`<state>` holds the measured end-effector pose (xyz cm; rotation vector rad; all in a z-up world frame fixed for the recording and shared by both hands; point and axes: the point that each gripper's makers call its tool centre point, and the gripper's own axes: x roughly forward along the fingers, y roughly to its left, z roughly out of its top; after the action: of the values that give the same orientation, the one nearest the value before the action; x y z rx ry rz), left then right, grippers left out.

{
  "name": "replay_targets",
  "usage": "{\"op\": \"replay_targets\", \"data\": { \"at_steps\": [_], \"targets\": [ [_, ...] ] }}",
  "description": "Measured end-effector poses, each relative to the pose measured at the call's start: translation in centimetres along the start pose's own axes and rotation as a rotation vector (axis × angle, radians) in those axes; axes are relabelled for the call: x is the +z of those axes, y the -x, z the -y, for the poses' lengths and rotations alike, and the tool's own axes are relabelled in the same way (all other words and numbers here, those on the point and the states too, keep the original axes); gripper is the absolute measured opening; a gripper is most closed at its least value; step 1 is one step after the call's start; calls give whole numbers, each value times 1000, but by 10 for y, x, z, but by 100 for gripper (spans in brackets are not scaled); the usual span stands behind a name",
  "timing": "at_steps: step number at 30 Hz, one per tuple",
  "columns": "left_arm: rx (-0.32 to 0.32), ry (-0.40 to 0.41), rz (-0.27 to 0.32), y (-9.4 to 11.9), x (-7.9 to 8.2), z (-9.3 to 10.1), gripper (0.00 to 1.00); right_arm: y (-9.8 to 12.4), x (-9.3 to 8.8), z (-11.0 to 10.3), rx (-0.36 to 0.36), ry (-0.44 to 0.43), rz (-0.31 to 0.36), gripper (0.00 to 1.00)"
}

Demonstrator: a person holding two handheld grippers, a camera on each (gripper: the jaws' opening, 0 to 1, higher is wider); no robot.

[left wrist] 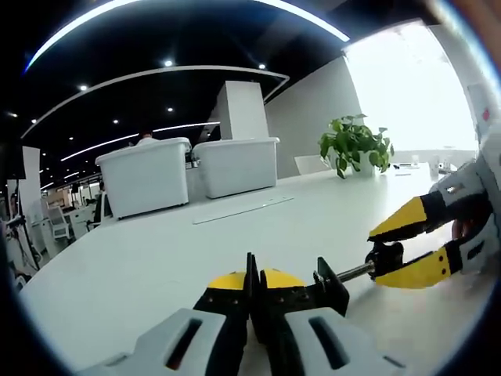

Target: Clamp the fixed fixture on the desktop, loosen the retaining clip, secure it to the edge of the desk, and tighten the retaining clip.

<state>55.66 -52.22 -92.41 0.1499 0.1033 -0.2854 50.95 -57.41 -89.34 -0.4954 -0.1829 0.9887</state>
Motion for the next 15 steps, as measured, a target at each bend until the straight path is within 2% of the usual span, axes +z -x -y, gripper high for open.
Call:
{"op": "replay_targets", "data": {
  "at_steps": [1,3,4,6,7,8,11,12,14,15],
  "targets": [
    [-1,-1,0,0,0,0,6,3,6,0,13,-150,10,23],
    [-3,-1,1,-1,0,0,6,5,2,14,24,-470,1,38],
    [-4,-1,1,-2,0,-1,6,6,2,20,33,-613,19,45],
    [-2,0,0,-3,0,-2,6,16,-11,16,48,-875,-27,47],
    [-2,0,0,-3,0,-2,6,19,-13,11,71,-956,-26,45],
    [-1,0,0,-3,1,-3,6,20,-22,10,70,-1014,-53,44],
    [-3,1,1,-2,1,-1,6,21,-46,2,40,-1067,-131,43],
    [-4,1,1,-2,1,-1,6,21,-47,1,38,-1081,-136,41],
    [-7,0,2,-2,1,0,6,21,-47,-2,48,-1147,-145,30],
    [-6,-1,2,-3,1,0,6,18,-50,2,45,-1142,-146,28]
  ]
}}
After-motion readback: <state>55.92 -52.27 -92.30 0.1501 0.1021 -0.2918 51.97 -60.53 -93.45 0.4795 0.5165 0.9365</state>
